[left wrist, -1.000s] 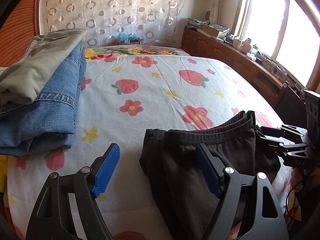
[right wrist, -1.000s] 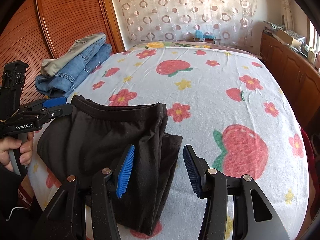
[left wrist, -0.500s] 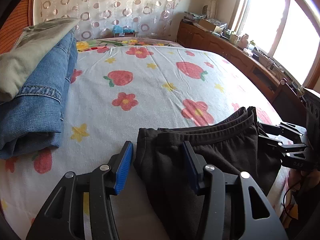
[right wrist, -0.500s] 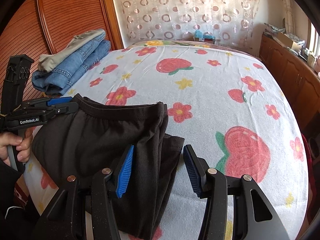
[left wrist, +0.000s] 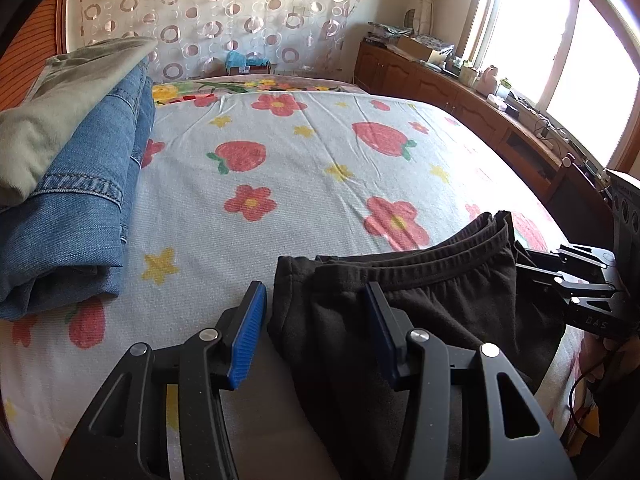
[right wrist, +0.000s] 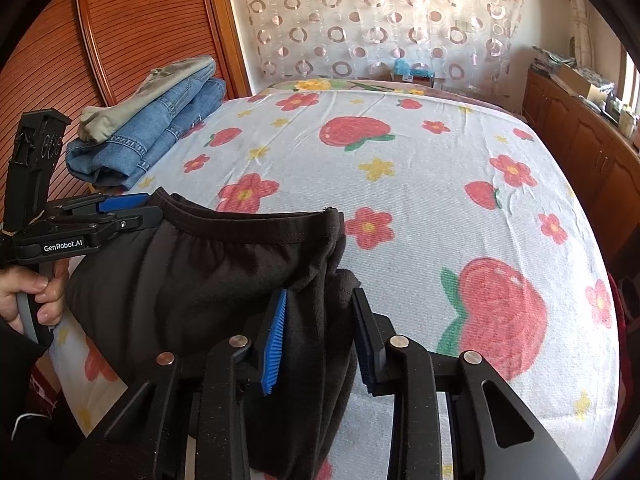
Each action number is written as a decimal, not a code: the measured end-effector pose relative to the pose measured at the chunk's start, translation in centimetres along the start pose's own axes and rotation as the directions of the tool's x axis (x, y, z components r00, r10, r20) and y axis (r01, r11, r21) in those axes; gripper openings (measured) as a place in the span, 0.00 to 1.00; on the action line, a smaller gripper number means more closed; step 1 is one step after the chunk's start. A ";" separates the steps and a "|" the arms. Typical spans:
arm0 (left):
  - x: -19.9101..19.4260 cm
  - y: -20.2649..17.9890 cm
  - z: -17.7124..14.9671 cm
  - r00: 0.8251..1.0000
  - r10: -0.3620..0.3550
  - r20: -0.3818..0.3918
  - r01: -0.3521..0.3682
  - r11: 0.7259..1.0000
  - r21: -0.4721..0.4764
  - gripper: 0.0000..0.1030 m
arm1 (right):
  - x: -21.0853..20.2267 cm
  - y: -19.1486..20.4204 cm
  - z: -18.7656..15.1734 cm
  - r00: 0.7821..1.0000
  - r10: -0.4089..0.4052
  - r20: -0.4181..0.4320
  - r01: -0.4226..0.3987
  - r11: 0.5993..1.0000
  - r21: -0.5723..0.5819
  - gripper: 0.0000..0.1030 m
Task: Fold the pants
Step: 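Grasp the folded shorts edge with the right tool while the left tool grasps it too, then lift the folded shorts off the bed with both tools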
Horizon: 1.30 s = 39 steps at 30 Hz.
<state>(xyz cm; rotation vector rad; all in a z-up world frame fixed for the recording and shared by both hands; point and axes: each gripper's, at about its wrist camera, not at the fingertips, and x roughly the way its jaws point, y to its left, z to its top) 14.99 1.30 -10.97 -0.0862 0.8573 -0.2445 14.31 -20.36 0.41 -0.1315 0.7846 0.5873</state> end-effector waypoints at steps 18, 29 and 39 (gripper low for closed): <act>-0.2 -0.4 -0.1 0.999 -0.032 0.011 0.032 0.999 0.025 0.18 | 0.1 0.3 -0.2 1.000 0.019 0.011 -0.019 1.000 -0.012 0.14; -3.9 -1.8 0.4 0.991 -0.060 0.118 0.055 0.998 0.043 0.13 | -1.8 0.4 -0.7 0.997 0.023 0.075 -0.023 1.000 0.001 0.12; -6.6 -3.5 0.9 0.978 -0.077 0.192 0.063 0.995 0.077 0.13 | -4.0 0.3 -0.9 0.990 0.022 0.136 -0.022 1.000 -0.003 0.12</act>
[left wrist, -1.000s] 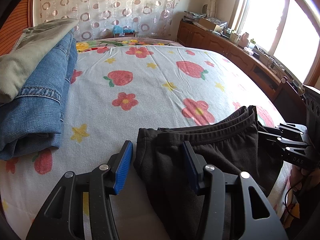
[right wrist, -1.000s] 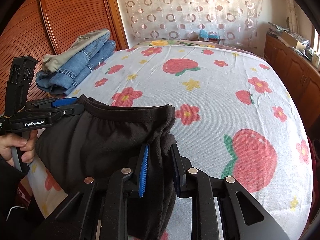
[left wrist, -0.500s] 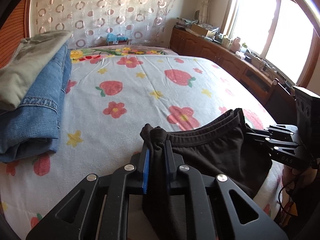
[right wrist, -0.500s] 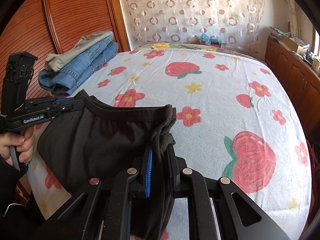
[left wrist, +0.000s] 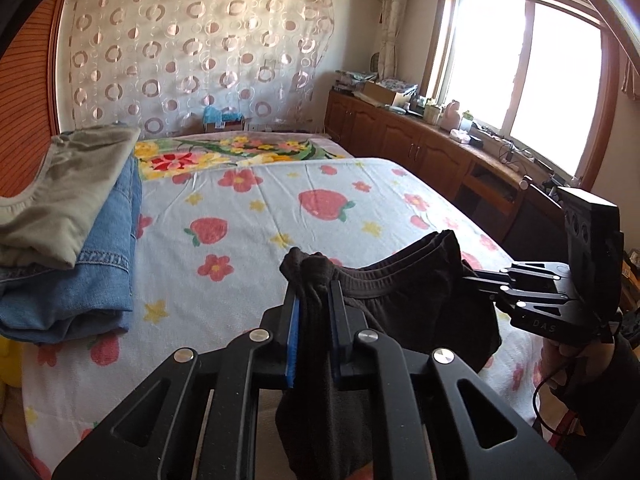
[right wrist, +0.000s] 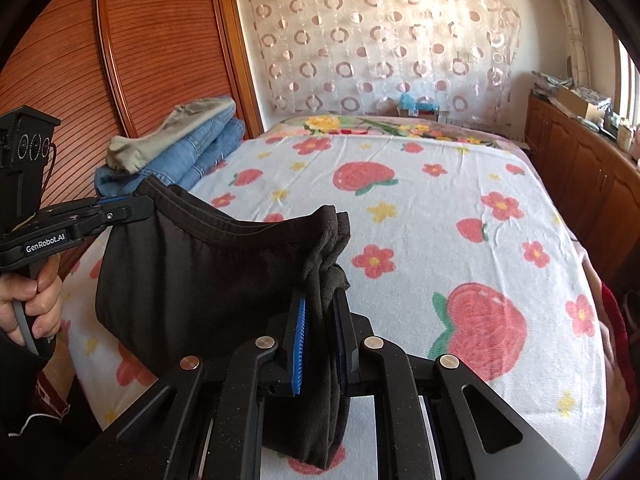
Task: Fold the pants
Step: 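Lift the folded shorts off the bed with both tools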
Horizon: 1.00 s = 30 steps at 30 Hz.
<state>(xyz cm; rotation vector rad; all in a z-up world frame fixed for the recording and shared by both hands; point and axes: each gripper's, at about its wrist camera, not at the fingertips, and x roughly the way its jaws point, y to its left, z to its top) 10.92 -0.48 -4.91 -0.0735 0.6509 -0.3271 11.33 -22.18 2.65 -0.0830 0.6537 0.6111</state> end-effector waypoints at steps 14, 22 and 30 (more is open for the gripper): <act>-3.0 -1.8 2.0 0.996 -0.014 0.093 0.010 0.999 0.038 0.13 | -2.9 0.2 0.5 0.996 -0.005 0.090 0.006 1.000 -0.006 0.12; -4.5 -2.7 3.2 0.990 -0.016 0.138 0.008 0.998 0.062 0.13 | -4.4 0.3 1.0 0.991 -0.010 0.134 0.013 1.000 -0.028 0.12; -5.8 -2.9 4.2 0.984 -0.012 0.180 -0.002 0.997 0.076 0.13 | -5.4 0.1 1.6 0.984 -0.009 0.178 0.020 0.998 -0.058 0.12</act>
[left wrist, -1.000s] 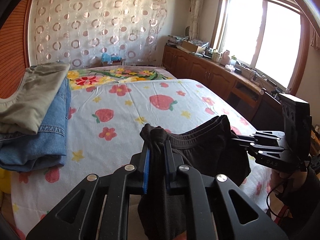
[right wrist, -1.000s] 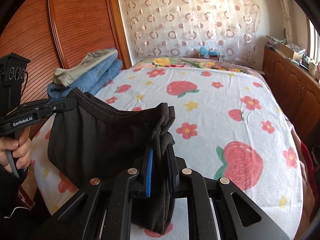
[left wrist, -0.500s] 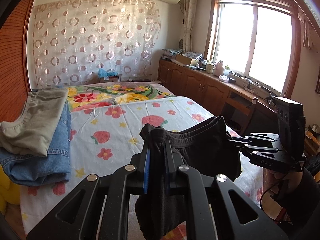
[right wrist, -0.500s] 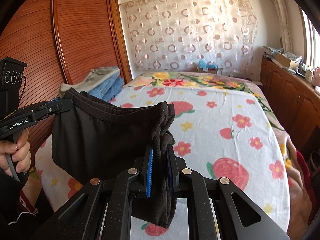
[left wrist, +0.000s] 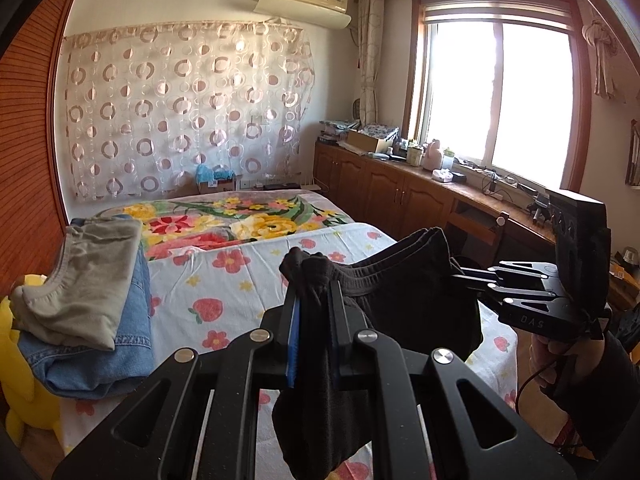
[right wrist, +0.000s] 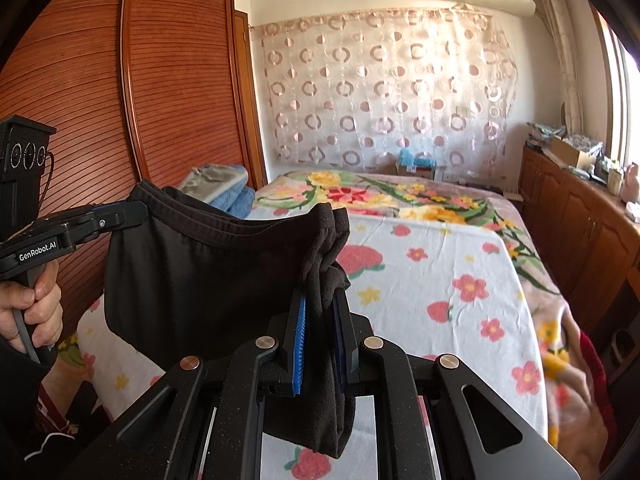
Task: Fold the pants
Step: 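Lift the folded shorts off the bed with both tools, then carry the black shorts with both tools toward the stack of folded jeans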
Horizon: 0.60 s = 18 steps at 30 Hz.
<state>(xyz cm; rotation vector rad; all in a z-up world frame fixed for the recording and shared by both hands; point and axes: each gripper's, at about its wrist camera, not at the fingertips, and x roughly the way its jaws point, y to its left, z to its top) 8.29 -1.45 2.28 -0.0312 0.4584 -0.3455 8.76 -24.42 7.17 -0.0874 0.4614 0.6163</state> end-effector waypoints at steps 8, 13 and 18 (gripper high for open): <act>-1.1 0.1 0.8 0.999 0.012 0.038 -0.013 1.000 0.010 0.13 | 0.1 0.2 0.5 0.999 0.000 0.033 0.001 0.999 -0.038 0.12; -1.5 0.6 1.1 0.998 0.026 0.049 -0.026 1.000 0.011 0.13 | 0.9 0.1 0.8 0.999 0.007 0.043 -0.005 0.998 -0.056 0.12; -1.2 1.7 0.8 0.998 0.041 0.041 -0.041 0.999 0.003 0.13 | 2.2 -0.3 1.0 0.999 0.018 0.040 -0.015 0.997 -0.074 0.12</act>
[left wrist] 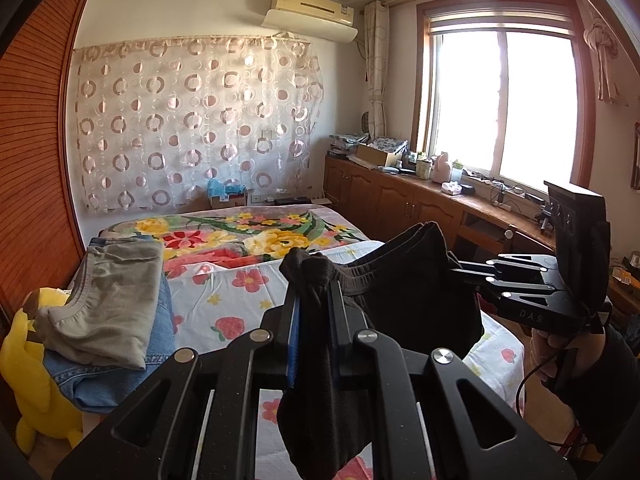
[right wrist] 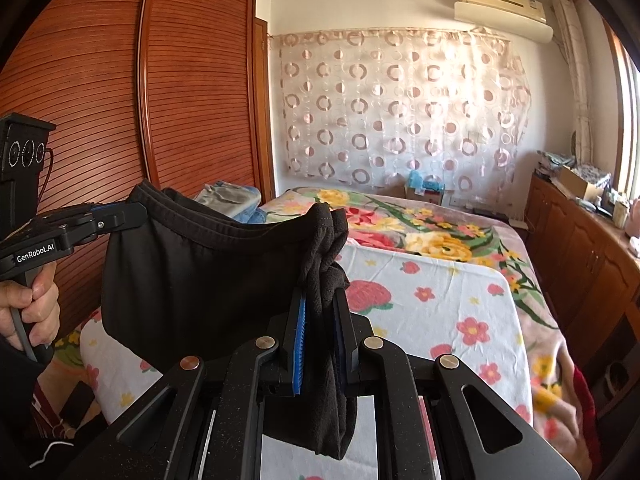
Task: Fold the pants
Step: 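Carry the black shorts with both tools toward the stack of folded jeans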
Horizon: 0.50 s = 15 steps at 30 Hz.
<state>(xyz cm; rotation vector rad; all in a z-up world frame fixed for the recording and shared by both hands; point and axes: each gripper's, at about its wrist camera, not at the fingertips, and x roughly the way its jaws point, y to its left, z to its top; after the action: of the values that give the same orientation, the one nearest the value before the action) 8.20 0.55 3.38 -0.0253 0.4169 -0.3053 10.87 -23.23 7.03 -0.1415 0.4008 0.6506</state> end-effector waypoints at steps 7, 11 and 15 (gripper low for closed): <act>1.4 1.8 -0.4 0.999 0.023 -0.024 -0.024 0.999 -0.023 0.13 | 2.4 -0.4 0.4 0.999 0.020 -0.026 -0.021 0.999 -0.024 0.12; 1.9 2.8 -0.4 0.999 0.038 -0.033 -0.039 0.999 -0.036 0.13 | 4.1 -0.6 1.4 0.999 0.032 -0.042 -0.034 0.999 -0.039 0.12; 2.4 4.0 -0.3 0.998 0.054 -0.037 -0.055 0.997 -0.045 0.13 | 5.8 -1.0 2.8 0.998 0.045 -0.048 -0.048 0.997 -0.058 0.12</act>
<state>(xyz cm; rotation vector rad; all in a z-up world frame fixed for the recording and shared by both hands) 11.36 3.71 1.83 -0.0531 0.4598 -0.2428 16.54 -20.04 7.26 -0.2048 0.4307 0.7061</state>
